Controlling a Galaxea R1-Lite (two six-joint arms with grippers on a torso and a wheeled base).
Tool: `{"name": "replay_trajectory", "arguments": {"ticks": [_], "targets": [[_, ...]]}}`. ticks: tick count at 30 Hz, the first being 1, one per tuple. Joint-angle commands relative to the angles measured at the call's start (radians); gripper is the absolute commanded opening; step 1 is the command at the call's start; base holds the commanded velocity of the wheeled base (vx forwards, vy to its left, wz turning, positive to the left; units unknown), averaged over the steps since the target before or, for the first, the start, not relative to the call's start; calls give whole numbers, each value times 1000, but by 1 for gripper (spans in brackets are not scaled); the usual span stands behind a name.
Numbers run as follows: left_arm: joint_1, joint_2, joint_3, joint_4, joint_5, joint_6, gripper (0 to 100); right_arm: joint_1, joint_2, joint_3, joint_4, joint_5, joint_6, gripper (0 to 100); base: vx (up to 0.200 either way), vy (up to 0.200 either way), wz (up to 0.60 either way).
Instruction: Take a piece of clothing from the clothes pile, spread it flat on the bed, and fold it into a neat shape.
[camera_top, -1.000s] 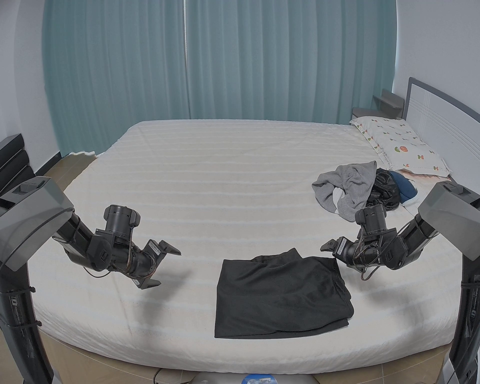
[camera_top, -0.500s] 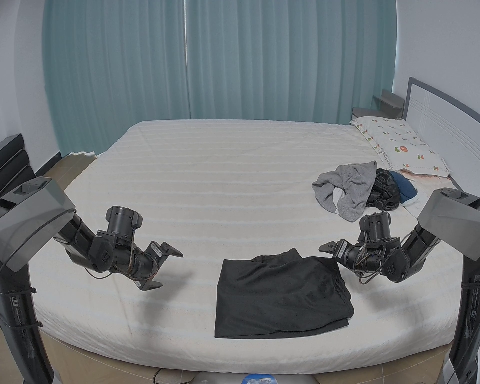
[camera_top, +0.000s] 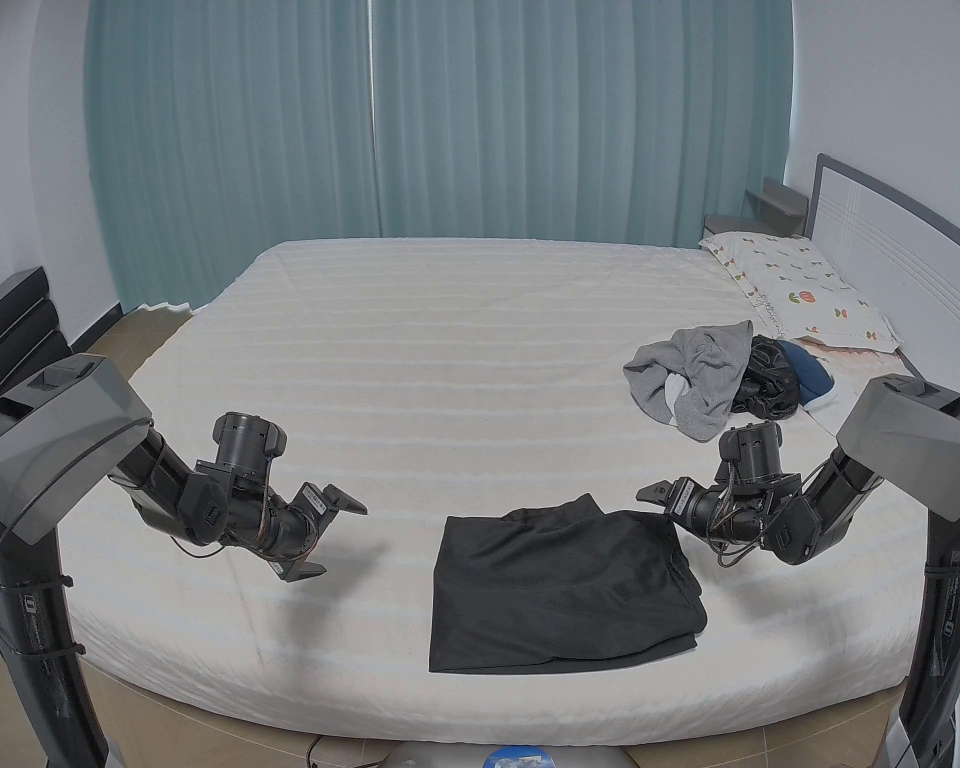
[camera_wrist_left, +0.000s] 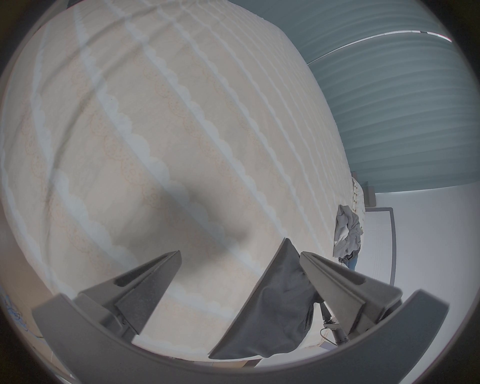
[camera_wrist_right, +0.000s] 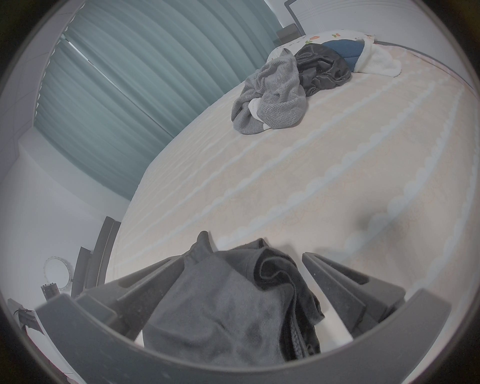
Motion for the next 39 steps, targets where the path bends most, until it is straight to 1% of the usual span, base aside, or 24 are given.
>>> {"name": "replay_trajectory", "arguments": {"ticks": [1,4,13,16,22,25,26,27,28,29,31,32,33,37,38,39], "targets": [[-11,4,-6,3,2,0,100,7,-8,0,0,0,-2,100,0,0,0],[-14,3,-9,6,2,-6,100,7,-11,0,1,0,-2,100,0,0,0],[-30,3,-22,6,2,-9,100,12,-11,-3,0,-2,-2,100,0,-200,0],[-36,4,-61,11,3,-9,100,9,-3,-12,0,-2,-5,100,0,-200,0],[-36,7,-90,11,3,-9,100,9,-3,-29,1,0,-7,100,0,-200,0],[-48,23,-102,6,6,-6,100,12,-3,-34,1,4,-7,100,0,-200,0],[-48,23,-102,6,6,-6,100,12,-3,-34,1,4,-7,100,0,0,0],[-69,64,-144,5,52,0,100,36,15,-40,1,11,-5,100,0,0,0],[-76,73,-153,5,66,0,100,39,18,-43,1,11,-5,100,0,0,0],[-92,102,-190,6,117,3,100,49,20,-54,1,11,-4,100,0,0,0],[-102,144,-240,8,175,21,100,61,20,-61,1,11,-4,100,0,0,0],[-102,147,-243,8,178,23,100,62,21,-63,3,11,-4,100,0,0,0],[-106,181,-277,9,204,47,100,76,24,-74,4,11,-4,100,0,0,0],[-109,233,-329,6,247,112,100,102,36,-86,6,11,-7,100,0,0,0],[-109,233,-329,6,247,112,100,102,36,-86,6,11,-7,100,0,0,0],[-108,256,-351,5,269,136,100,109,44,-97,7,11,-7,100,0,0,0]]}}
